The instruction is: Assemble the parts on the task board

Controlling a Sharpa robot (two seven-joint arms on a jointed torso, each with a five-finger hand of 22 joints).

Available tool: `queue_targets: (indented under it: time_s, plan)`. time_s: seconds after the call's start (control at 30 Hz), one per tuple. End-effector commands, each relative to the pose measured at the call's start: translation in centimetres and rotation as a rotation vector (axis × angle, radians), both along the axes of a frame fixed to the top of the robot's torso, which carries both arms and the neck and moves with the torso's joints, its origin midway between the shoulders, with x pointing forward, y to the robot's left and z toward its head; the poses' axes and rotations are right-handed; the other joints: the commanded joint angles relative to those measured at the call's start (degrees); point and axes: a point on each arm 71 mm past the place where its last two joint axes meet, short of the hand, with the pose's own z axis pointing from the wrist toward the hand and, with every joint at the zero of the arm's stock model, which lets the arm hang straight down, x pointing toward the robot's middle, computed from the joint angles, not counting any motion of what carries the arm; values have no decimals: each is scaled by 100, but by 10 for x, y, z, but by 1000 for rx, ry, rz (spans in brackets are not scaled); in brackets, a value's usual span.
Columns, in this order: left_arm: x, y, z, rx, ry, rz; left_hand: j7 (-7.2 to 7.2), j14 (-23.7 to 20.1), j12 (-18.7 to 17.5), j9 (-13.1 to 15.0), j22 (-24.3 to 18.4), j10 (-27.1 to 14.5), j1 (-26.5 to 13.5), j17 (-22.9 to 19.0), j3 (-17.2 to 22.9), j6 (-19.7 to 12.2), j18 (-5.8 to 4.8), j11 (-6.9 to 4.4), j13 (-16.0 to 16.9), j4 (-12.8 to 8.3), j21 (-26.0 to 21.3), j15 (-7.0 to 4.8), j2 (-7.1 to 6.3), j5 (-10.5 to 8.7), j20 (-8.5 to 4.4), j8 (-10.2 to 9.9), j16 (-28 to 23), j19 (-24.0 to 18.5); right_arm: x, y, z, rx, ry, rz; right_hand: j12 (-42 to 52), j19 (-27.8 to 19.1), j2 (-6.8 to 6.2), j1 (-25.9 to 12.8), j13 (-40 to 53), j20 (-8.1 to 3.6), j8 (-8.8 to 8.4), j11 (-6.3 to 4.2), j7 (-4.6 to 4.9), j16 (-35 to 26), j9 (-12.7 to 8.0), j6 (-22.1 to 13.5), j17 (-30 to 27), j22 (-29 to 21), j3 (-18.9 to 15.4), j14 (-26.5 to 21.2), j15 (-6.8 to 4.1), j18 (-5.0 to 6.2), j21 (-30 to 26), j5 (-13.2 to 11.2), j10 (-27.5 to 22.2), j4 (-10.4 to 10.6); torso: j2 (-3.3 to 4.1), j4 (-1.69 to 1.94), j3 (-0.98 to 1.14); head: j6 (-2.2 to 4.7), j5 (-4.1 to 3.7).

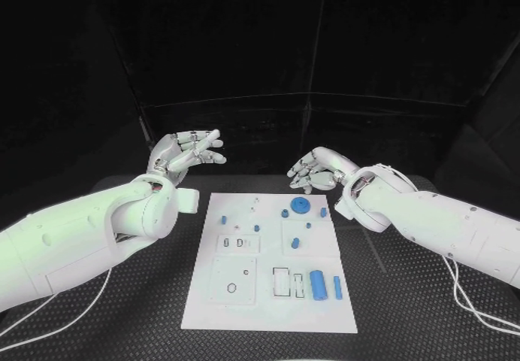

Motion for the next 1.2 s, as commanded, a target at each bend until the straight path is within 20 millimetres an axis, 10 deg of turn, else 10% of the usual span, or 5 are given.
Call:
queue_targets:
  time_s: [0.03,0.57,1.2]
  plan:
    - [-9,-10,4,11,-25,-95,-21,147,-96,-34,20,98,75,119,-35,75,71,-29,-22,-47,60,-44,29,-15,-54,-58,22,125,-2,5,-3,-290,-62,1,-94,34,-54,-48,5,-56,-64,-27,-5,165,-7,79,141,132,-46,149,-42,13,222,31,102,2,172,37,-15,49,-37]
    - [-28,-18,8,2,-13,-151,16,135,-313,-84,15,75,29,310,-172,75,58,8,-55,-59,66,-19,34,-11,-55,-214,-66,138,-7,19,-5,-472,-71,14,-330,205,-137,-360,1,-104,-365,-22,-71,2018,-7,-14,1410,669,-103,241,-62,23,1166,-30,-235,4,495,90,-77,139,-127]
    - [-28,-17,8,-6,-11,-139,39,160,-369,-85,17,84,-9,387,-234,83,61,21,-52,-45,75,-16,34,-11,-51,-260,-76,149,-4,30,-10,-514,-50,42,-324,169,-51,-375,5,-90,-356,-27,-89,3971,-2,-28,3459,972,-31,250,-57,27,1689,-42,-222,6,600,103,-91,97,-120]
